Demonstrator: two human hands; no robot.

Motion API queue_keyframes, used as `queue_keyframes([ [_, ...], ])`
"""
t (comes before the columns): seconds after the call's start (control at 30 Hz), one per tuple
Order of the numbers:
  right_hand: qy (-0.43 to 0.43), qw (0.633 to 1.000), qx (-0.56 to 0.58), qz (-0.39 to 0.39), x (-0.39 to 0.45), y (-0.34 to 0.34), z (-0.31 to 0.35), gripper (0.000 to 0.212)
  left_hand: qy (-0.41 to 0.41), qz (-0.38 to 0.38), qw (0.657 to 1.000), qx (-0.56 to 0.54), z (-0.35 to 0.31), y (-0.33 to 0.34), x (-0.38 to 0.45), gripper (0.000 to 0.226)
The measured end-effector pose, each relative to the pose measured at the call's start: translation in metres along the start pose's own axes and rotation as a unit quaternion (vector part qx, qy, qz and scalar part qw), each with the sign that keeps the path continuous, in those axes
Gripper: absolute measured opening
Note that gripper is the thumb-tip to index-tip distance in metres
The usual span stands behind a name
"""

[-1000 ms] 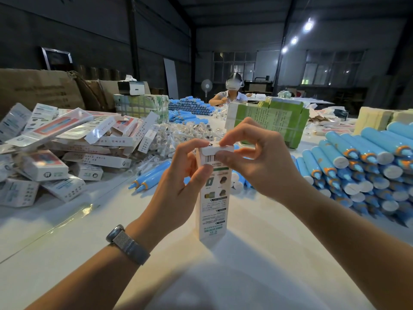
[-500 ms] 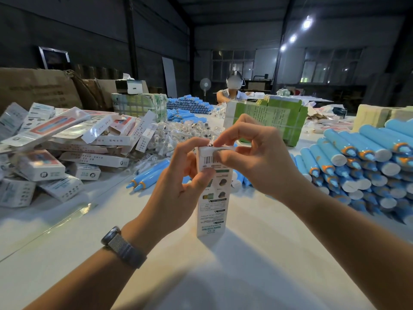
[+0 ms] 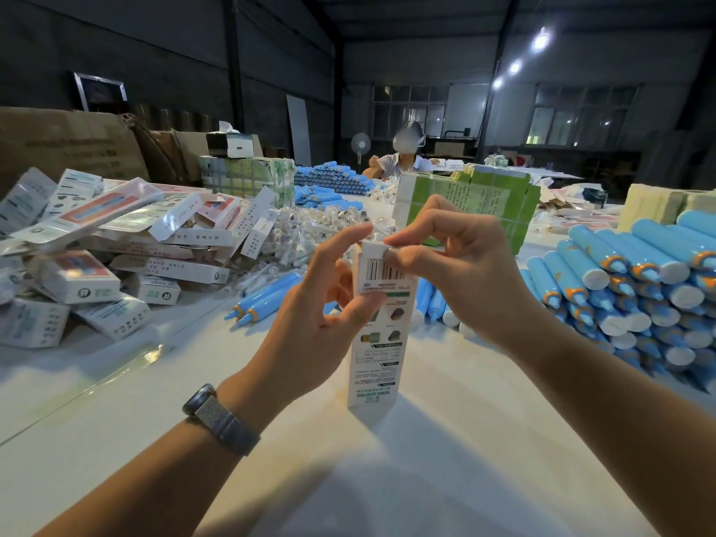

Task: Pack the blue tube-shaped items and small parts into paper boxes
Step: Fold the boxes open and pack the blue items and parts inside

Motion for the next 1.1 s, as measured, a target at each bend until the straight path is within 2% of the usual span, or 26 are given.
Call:
queue_keyframes([
  [0.23, 0.018, 1.0, -0.007, 0.0, 0.004, -0.003, 0.003, 0.007, 0.001, 0.005, 1.0, 0.003, -0.003, 0.0, 0.0, 0.052],
  [0.33, 0.031, 0.999, -0.024, 0.036, 0.006, -0.003, 0.012, 0.008, 0.003, 0.014, 1.0, 0.014, -0.005, -0.001, 0.0, 0.053],
  [0.47, 0.058, 0.993, -0.042, 0.095, 0.011, -0.008, 0.022, 0.028, 0.015, 0.024, 0.999, 0.026, -0.008, 0.0, 0.001, 0.057],
  [0.57, 0.045, 0.99, -0.067, 0.114, 0.012, -0.007, 0.027, 0.025, 0.017, 0.026, 0.999, 0.026, -0.007, -0.001, 0.0, 0.054],
  [0.73, 0.028, 0.987, -0.097, 0.124, 0.011, -0.007, 0.025, 0.019, 0.029, 0.018, 0.999, 0.012, -0.005, 0.0, -0.001, 0.045],
  [1.1, -0.013, 0.993, -0.061, 0.1, 0.004, -0.015, 0.0, 0.02, 0.022, -0.006, 1.0, -0.004, -0.007, -0.002, 0.0, 0.036],
])
Point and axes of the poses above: each hand's wrist, its own x-axis towards the middle knuckle, its own y-axis out of the palm, z = x × y, the point moved 5 cm from there along x, towards the middle knuckle, and after that the axes turned 7 degrees about x, right-handed, at the moved point
